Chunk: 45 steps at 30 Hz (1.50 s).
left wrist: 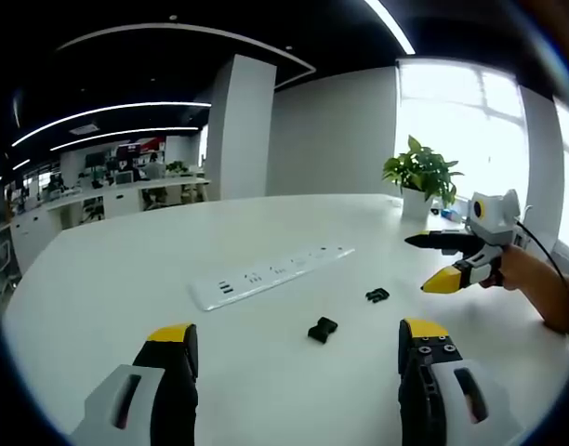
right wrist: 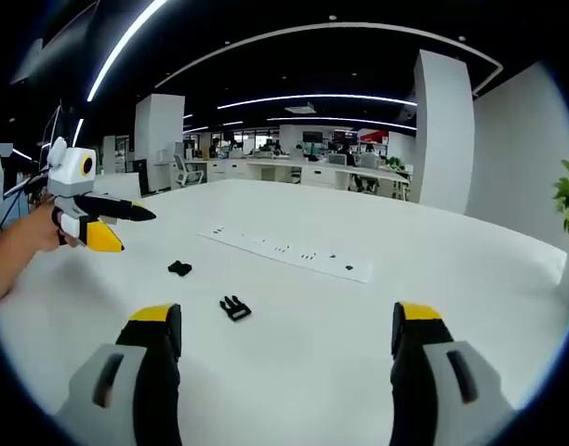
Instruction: Snap the two parts of the plastic buckle together until the buckle closes and remains connected.
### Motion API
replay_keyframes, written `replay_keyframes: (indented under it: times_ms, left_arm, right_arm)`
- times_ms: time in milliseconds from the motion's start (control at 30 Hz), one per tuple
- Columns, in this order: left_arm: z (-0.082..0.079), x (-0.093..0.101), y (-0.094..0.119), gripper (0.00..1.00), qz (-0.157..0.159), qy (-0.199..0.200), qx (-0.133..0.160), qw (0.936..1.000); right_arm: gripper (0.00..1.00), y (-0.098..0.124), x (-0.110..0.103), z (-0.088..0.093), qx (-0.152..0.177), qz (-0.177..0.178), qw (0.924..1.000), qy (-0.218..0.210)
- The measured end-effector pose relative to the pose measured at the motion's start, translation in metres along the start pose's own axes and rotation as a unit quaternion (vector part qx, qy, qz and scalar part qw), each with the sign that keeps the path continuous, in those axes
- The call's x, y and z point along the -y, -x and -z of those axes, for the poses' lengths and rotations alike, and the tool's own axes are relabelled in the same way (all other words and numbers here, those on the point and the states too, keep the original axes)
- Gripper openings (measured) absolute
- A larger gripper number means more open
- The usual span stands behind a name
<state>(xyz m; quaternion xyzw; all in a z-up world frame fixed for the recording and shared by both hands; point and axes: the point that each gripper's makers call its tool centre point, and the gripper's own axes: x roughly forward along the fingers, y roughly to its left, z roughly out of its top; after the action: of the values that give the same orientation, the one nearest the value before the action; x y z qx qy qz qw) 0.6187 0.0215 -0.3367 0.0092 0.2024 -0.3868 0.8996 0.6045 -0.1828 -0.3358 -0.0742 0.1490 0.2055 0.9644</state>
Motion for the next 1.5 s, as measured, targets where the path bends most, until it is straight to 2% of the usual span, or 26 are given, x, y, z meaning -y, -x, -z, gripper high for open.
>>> replay_keyframes:
  times_ms: [1133,1233,1333,1500]
  left_arm:
    - [-0.003,-0.015,-0.019,0.9,0.002,0.001,-0.01,0.9999]
    - [-0.004,-0.015,-0.021,0.88,0.004,-0.001,-0.01,0.9999]
    - [-0.003,-0.014,-0.022,0.82,0.011,-0.006,-0.011,0.9999]
    - [-0.001,-0.013,-0.024,0.81,0.021,0.0,-0.015,0.9997]
  right_arm:
    - [0.94,-0.02,0.009,-0.005,-0.001,-0.003,1.0,0.008]
    - [0.94,-0.022,0.009,-0.004,-0.003,-0.004,1.0,0.008]
    - [0.94,-0.023,0.009,-0.001,-0.005,-0.007,0.9999,0.013]
    - [0.93,-0.022,0.008,0.0,-0.004,-0.011,0.9998,0.018]
